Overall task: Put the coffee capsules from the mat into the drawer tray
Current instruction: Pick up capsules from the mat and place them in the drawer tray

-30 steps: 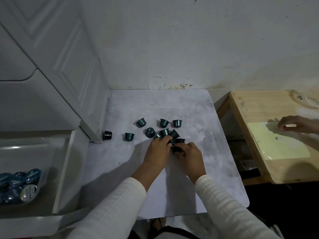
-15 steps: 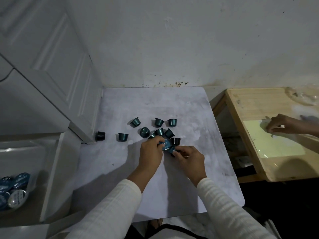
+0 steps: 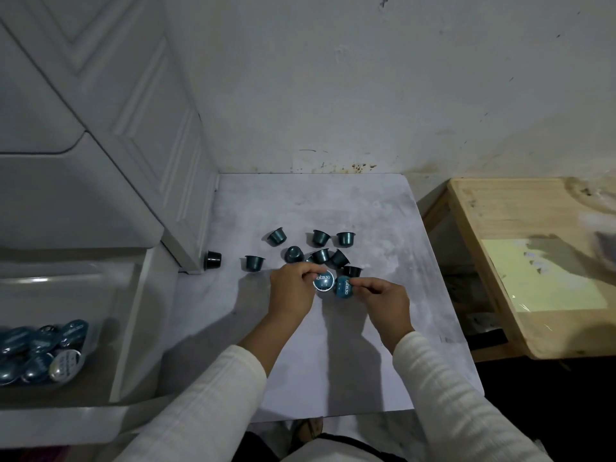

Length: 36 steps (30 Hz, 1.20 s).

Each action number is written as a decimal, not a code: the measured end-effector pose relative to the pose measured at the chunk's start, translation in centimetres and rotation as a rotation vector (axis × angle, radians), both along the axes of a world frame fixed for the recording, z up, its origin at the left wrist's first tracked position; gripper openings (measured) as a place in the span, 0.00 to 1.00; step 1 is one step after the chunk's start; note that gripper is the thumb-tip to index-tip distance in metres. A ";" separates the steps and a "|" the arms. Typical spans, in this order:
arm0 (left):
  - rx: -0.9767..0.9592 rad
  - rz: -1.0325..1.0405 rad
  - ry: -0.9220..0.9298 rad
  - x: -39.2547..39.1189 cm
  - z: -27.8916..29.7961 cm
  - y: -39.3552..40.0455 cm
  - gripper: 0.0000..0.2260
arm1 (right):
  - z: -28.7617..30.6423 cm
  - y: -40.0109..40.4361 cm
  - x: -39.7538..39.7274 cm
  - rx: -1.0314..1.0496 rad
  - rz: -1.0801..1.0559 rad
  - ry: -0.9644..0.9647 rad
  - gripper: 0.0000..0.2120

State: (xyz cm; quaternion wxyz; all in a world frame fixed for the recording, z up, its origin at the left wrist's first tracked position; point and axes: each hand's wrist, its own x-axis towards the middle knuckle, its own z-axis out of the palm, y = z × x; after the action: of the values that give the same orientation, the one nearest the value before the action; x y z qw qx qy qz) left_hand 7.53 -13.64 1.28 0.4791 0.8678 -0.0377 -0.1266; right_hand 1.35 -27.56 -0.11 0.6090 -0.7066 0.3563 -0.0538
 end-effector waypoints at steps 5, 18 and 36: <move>-0.088 0.049 -0.033 0.4 3.8 2.6 0.12 | 3.0 1.3 1.4 0.080 0.053 -0.110 0.10; -0.527 0.469 -0.082 -0.8 10.4 18.9 0.13 | 12.4 16.1 3.5 0.219 0.286 -0.308 0.10; -0.826 0.734 0.248 2.9 8.3 44.6 0.14 | 10.5 42.9 7.7 0.377 0.297 -0.150 0.08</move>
State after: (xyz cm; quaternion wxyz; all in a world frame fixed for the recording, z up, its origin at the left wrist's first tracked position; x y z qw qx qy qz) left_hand 10.42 31.00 9.56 0.7923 0.5432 0.2766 -0.0276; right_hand 9.01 15.33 10.41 0.7560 -0.6192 0.2061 0.0512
